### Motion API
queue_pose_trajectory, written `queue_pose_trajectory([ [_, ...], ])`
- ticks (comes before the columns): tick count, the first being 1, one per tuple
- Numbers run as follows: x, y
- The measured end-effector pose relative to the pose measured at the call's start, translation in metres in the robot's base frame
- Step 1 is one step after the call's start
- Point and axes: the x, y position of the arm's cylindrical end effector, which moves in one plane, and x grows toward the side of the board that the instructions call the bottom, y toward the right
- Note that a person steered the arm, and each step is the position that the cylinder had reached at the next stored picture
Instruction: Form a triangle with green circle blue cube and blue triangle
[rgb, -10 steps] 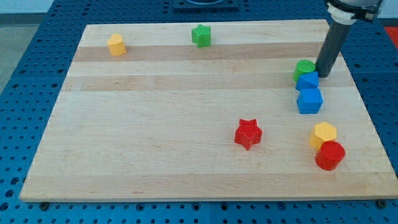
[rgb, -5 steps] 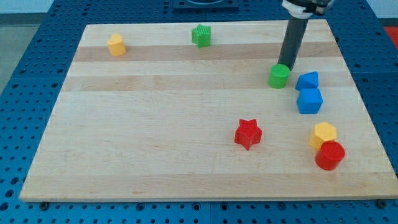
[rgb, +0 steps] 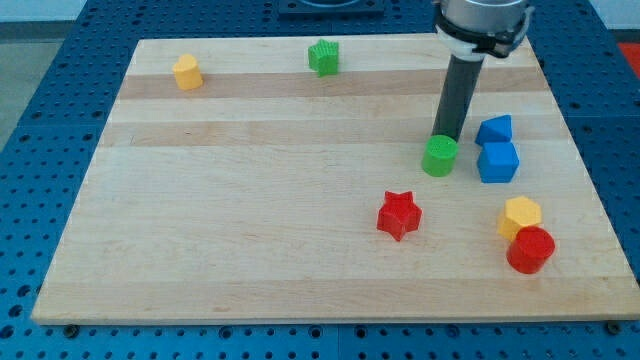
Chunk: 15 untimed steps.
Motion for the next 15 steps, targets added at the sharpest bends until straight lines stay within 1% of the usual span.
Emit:
queue_pose_trajectory([
  [2,0.000,0.052],
  [4,0.004,0.054],
  [5,0.031,0.054],
  [6,0.030,0.077],
  [7,0.030,0.080],
  [8,0.017,0.080],
  [9,-0.049,0.075],
  [11,-0.085,0.074],
  [12,-0.085,0.074],
  [14,-0.104,0.074],
  [15,-0.104,0.074],
])
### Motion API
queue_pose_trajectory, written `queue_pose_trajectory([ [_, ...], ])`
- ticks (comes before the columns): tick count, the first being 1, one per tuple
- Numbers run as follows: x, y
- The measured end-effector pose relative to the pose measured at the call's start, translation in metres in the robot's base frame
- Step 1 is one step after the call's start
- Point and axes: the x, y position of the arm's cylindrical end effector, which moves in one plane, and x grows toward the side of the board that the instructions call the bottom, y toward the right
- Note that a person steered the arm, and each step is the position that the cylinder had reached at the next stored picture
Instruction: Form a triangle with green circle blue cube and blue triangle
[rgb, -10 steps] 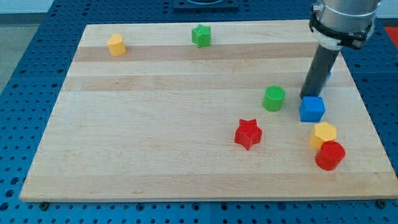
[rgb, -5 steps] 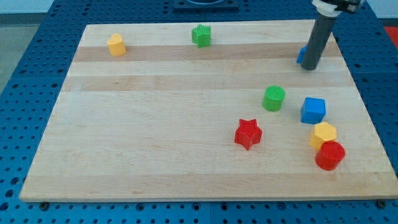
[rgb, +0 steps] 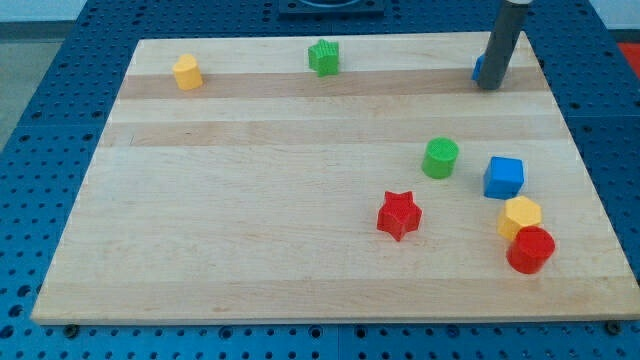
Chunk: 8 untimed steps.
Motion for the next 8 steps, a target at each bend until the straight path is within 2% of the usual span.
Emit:
queue_pose_trajectory([
  [2,-0.008,-0.002],
  [3,0.045,-0.015],
  [4,0.046,-0.015],
  [5,0.037,-0.073],
  [6,0.035,-0.093],
  [7,0.058,-0.067],
  [8,0.062,-0.064],
])
